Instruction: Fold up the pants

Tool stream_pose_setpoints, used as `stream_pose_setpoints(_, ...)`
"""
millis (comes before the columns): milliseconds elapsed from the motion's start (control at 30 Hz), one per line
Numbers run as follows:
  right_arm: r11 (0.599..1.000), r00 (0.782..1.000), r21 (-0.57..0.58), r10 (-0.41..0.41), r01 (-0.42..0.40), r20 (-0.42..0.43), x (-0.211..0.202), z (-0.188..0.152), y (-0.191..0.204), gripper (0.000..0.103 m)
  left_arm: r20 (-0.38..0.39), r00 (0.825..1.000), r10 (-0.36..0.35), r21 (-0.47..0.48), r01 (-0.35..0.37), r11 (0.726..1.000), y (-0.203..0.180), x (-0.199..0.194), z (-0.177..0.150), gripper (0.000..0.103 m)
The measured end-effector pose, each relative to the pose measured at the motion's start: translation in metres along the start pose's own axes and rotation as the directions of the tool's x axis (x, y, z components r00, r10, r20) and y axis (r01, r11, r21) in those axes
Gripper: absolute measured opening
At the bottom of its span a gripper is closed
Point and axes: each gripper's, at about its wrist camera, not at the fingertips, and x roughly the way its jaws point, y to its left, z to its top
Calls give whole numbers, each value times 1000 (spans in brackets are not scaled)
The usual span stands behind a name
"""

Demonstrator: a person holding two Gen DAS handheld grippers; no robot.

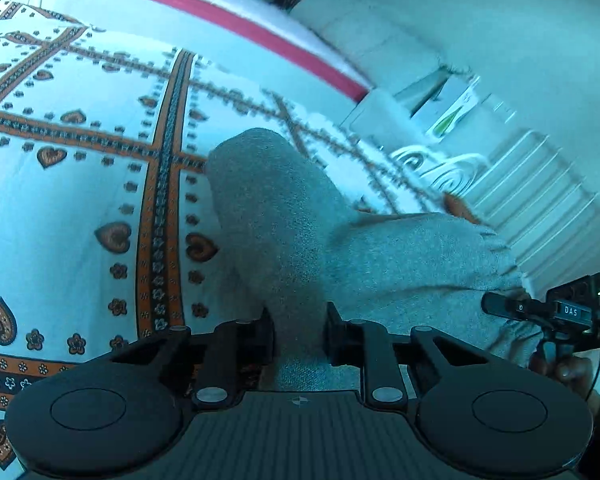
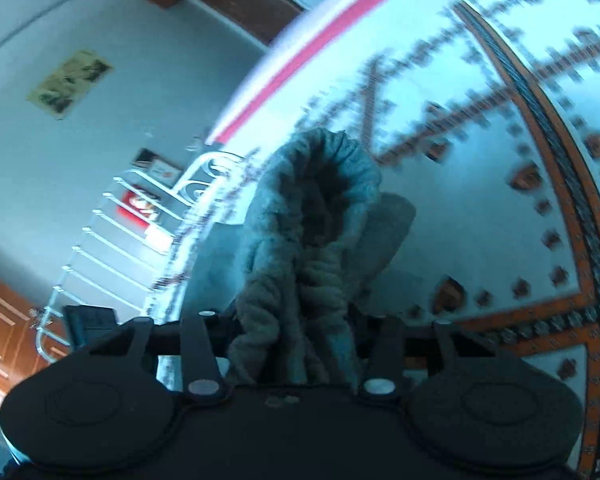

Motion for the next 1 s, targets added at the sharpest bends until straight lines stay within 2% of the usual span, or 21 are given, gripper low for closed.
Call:
stream_pose_setpoints(100, 999, 1000, -34, 20, -20, 5, 5, 17, 10, 38, 62, 998, -15, -18, 16, 1000, 7, -12, 15, 23)
stream_pose_setpoints(200, 999, 1000, -33, 23, -23, 14, 22, 46, 9, 38, 107, 994, -21, -23, 24, 999, 18, -9, 45, 23)
stream_pose_setpoints(333, 998, 999, -47, 30, -29, 26, 59, 95, 6, 38, 117, 993, 3, -40, 2, 999, 43, 20, 89, 23)
stream_pose_setpoints(467, 999, 999, -35, 7, -5, 35, 101, 135, -11, 38, 104, 994, 21, -57, -16, 998, 73, 60, 120, 23)
stream_pose_setpoints(533, 1000, 999, -1, -28, 28, 27, 122, 146, -32, 41, 77, 996, 42, -69, -36, 997, 91, 86, 125, 27)
stream_pose_setpoints(567, 997, 997, 9, -74, 74, 9, 134, 148, -44, 54, 46, 996, 81, -76, -77, 994, 101, 99, 124, 43)
stream_pose_setpoints(600, 986, 986, 8, -164, 164, -20, 145, 148, -57, 68, 32, 996, 85, -102, -81, 991, 112, 108, 120, 46)
stream_pose_setpoints(633, 976, 976, 24, -217, 218, -35, 151, 146, -70, 63, 69, 997, 45, -129, -36, 991, 119, 107, 116, 46)
stream_pose_setpoints(700, 992, 994, 79, -102, 100, 27, 136, 141, -86, 63, 108, 994, 9, -170, 9, 985, 125, 97, 114, 46)
stream_pose_setpoints(767, 992, 994, 85, -98, 94, 49, 118, 137, -86, 66, 122, 992, 45, -153, -26, 988, 123, 81, 109, 47)
stream_pose_setpoints(800, 992, 991, 83, -101, 94, 86, 104, 135, -85, 65, 128, 990, 61, -147, -42, 988, 119, 71, 105, 47)
stream_pose_setpoints(833, 993, 988, 86, -96, 86, 124, 91, 134, -85, 63, 136, 988, 66, -142, -46, 989, 116, 62, 101, 47)
stream_pose_setpoints(900, 998, 984, 58, -48, 39, 173, 65, 128, -75, 53, 132, 988, 74, -115, -59, 992, 106, 50, 99, 47)
stream_pose_setpoints(1000, 999, 986, 24, 43, -48, 161, 54, 120, -56, 45, 85, 992, 90, -51, -86, 995, 84, 52, 98, 47)
